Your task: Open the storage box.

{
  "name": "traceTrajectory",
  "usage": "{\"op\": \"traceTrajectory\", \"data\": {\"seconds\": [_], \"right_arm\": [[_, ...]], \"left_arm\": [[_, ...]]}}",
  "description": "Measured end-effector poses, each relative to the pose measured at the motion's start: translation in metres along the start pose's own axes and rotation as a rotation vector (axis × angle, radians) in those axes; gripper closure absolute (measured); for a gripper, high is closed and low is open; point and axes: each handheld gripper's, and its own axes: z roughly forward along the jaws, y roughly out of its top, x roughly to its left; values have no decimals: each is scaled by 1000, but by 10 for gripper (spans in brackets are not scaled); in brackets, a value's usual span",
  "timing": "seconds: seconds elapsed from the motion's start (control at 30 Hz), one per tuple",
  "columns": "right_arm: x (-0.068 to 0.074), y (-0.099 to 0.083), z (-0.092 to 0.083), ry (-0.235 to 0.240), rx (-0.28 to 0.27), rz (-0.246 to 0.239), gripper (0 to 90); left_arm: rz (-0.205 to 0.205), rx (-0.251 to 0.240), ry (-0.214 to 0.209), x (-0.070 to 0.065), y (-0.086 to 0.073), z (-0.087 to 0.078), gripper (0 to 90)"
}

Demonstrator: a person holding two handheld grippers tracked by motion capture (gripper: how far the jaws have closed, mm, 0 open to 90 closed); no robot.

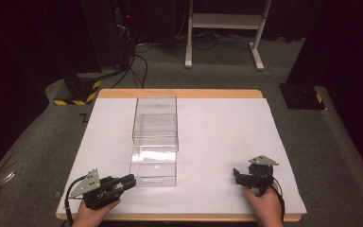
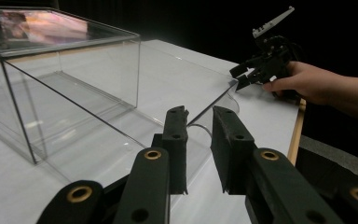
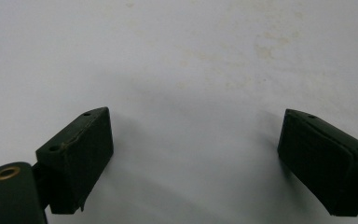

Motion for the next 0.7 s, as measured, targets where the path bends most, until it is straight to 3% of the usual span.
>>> {"op": "traceTrajectory", "data": {"seconds": [0.3,0.43,0.7], "right_arm": [[0,0,0,0,0,0,105],[0,0,0,0,0,-1,105],[0,0,0,0,0,-1,105]], "left_arm": [[-18,-53,81,15,1,-17,725],[-19,-59,160,23,-2,-26,699],[-47,-57,269,38,-8,-38,661]]}}
